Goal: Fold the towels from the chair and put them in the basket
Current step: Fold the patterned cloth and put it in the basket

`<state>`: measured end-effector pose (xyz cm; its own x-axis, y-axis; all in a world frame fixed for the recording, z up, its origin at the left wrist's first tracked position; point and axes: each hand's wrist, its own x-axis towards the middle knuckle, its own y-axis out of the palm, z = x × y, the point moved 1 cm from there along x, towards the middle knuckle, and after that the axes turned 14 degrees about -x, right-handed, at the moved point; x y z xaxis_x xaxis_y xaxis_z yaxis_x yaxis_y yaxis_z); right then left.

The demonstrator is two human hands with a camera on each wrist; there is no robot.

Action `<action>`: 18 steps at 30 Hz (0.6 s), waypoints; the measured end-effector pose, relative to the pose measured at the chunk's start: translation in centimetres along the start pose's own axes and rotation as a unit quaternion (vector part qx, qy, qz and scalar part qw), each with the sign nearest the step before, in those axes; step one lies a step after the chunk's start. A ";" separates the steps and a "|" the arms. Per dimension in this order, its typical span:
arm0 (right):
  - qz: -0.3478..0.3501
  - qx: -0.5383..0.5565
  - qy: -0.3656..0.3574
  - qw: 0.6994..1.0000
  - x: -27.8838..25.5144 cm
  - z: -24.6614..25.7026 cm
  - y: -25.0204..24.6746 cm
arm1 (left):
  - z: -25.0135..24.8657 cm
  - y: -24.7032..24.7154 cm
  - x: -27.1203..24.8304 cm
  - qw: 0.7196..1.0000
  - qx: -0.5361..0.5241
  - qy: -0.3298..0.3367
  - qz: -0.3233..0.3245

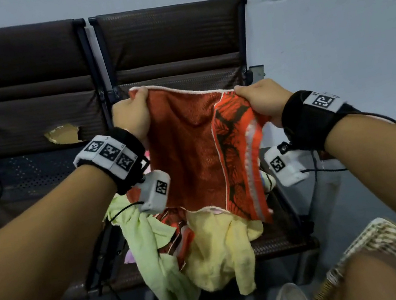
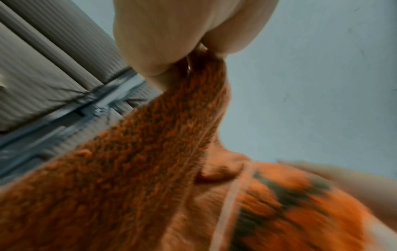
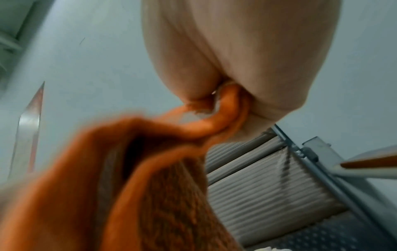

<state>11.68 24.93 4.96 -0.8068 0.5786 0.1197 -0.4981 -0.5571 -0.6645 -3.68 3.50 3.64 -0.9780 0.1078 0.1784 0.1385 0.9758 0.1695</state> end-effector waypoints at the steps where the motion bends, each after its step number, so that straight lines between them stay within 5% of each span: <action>1: 0.002 0.026 0.006 1.000 -0.3 0.8 0.4 | -0.3 1.2 -0.9 0.999 -0.022 -0.011 0.025; 8: 0.090 0.115 0.019 0.989 -2.9 4.9 2.7 | -0.4 5.1 -8.7 0.958 0.028 0.004 0.287; 11: 0.107 0.054 -0.013 0.993 -3.5 4.8 2.5 | -0.9 4.3 -8.3 0.964 -0.028 -0.059 0.256; 14: 0.159 0.045 -0.042 0.985 -3.6 4.6 2.0 | -1.2 3.1 -6.5 0.988 -0.042 -0.015 0.148; 16: 0.191 0.052 -0.064 0.978 -3.6 4.7 1.6 | -1.2 2.4 -5.8 0.981 -0.046 -0.037 0.185; 18: 0.199 0.055 -0.078 0.975 -3.3 4.8 1.3 | -1.4 1.9 -5.5 0.946 -0.057 -0.104 0.300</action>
<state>12.20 19.41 7.29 -0.9773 0.2115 -0.0151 -0.1606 -0.7849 -0.5985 2.15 4.46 4.34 -0.7253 0.6834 0.0836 0.6837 0.7007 0.2041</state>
